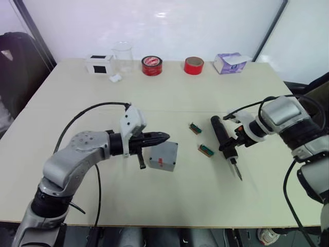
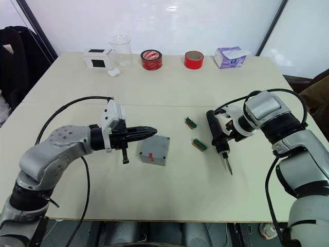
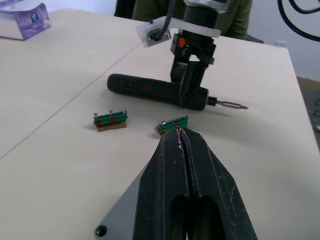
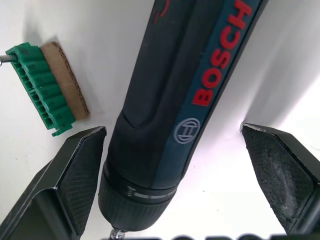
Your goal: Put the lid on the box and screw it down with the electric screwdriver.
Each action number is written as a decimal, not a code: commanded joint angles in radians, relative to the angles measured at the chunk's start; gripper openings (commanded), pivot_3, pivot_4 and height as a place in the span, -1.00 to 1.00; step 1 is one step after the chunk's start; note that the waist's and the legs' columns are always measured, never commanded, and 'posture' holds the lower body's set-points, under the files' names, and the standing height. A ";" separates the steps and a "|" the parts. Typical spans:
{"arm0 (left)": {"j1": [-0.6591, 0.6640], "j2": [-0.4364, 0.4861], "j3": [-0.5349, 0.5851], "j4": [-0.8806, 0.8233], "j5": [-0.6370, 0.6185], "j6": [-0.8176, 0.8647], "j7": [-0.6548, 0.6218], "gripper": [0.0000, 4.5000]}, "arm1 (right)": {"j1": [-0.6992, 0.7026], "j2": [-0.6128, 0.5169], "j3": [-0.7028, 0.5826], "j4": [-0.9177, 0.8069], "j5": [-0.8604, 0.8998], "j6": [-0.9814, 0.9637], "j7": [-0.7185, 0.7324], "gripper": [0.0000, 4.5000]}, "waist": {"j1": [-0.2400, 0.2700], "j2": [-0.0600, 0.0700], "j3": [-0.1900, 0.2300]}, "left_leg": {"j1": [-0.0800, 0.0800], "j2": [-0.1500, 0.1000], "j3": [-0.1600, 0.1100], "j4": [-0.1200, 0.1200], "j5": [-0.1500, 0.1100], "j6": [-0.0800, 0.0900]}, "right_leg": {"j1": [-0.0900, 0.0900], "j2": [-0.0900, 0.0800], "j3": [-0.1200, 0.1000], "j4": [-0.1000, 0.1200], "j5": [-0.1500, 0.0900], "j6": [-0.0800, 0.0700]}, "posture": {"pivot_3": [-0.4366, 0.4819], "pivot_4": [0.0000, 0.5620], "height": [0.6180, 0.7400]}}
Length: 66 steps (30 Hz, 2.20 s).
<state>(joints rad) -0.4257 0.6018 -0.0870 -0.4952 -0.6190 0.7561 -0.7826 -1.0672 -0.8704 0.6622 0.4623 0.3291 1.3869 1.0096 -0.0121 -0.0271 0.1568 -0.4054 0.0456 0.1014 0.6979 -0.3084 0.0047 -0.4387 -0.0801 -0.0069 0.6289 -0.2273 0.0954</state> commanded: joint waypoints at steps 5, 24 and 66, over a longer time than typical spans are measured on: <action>-0.052 -0.001 -0.011 0.033 0.035 -0.046 -0.022 -1.00 | 0.087 -0.001 0.009 -0.074 -0.027 0.049 0.008 0.14 | 0.001 0.000 0.000 | 0.000 0.000 -0.001 0.000 0.000 0.000 | 0.000 0.000 -0.001 0.000 -0.001 -0.002 | -0.05 -0.47 1.00; -0.113 0.030 0.041 0.214 0.017 -0.041 -0.111 -1.00 | 0.016 0.192 -0.896 -0.208 0.027 0.101 -0.350 -0.21 | 0.003 0.013 0.008 | -0.004 0.000 0.001 -0.001 0.002 -0.002 | -0.005 0.001 0.000 0.001 0.004 0.001 | -0.05 -0.47 1.00; -0.062 0.120 -0.182 0.265 0.263 -0.189 -0.315 -1.00 | 0.716 0.616 -0.642 -1.092 0.147 -0.694 -0.606 -0.21 | 0.000 0.014 0.009 | -0.001 0.000 -0.002 -0.013 0.007 -0.012 | -0.007 0.002 -0.001 0.000 0.002 0.003 | -0.05 -0.47 1.00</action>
<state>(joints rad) -0.4886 0.7197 -0.2571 -0.2296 -0.3737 0.5714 -1.0899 -0.3542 -0.2425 0.0332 -0.5669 0.4766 0.7312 0.4039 -0.0118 -0.0131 0.1659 -0.4062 0.0456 0.0997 0.6848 -0.3010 -0.0071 -0.4449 -0.0780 -0.0083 0.6291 -0.2250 0.0983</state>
